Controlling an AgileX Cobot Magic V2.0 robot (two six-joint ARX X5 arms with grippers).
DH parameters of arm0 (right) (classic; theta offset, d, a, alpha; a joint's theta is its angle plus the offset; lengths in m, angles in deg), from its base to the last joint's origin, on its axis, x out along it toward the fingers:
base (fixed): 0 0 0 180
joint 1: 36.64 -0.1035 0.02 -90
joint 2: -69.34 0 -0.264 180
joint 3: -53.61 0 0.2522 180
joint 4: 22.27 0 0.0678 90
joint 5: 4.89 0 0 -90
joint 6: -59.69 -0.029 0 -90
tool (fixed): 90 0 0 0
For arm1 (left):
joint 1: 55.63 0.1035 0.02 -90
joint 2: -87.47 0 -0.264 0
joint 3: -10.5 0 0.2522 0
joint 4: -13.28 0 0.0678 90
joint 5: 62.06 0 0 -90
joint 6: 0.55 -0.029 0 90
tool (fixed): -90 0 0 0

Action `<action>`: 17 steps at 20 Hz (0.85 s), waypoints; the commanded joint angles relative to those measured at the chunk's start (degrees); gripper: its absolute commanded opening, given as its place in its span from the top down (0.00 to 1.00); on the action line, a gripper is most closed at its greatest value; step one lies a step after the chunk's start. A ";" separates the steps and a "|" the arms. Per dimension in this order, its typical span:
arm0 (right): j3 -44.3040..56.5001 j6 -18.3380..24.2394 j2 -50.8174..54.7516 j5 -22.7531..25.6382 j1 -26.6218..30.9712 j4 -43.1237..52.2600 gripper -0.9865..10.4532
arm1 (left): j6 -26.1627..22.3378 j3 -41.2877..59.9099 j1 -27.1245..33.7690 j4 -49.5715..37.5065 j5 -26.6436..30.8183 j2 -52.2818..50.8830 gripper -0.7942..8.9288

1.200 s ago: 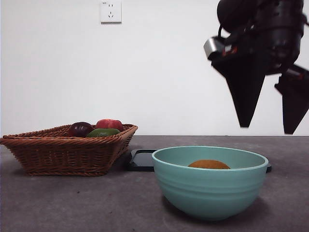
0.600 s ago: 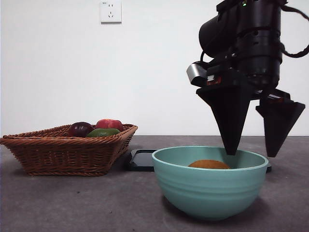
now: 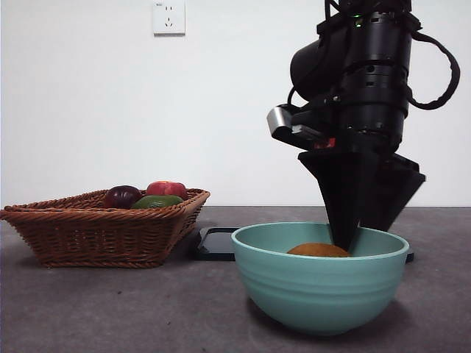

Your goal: Pick up the wifruite, put it on the bowl, pick up the plate, put it on desk

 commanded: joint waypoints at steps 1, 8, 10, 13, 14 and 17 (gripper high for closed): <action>-0.68 0.66 -1.36 -0.20 -1.05 0.24 0.84 | -0.68 -0.55 -0.48 -0.68 0.20 0.02 0.27; -0.83 1.29 -1.36 1.03 -3.21 2.49 0.91 | -0.70 -0.55 -0.48 -0.68 0.20 0.02 0.27; -1.44 1.46 -1.36 4.39 -3.19 1.64 0.91 | -0.70 -0.55 -0.48 -0.68 0.20 0.02 0.27; -4.15 3.41 -1.36 6.75 -2.69 -0.85 0.91 | -0.70 -0.55 -0.48 -0.68 0.20 0.02 0.27; -5.42 4.09 -1.36 6.64 -2.40 -1.29 0.91 | -0.70 -0.55 -0.48 -0.68 0.20 0.02 0.27; -10.23 5.16 -1.38 6.49 -0.92 -2.29 0.91 | -0.72 -0.55 -0.48 -0.68 0.20 0.02 0.27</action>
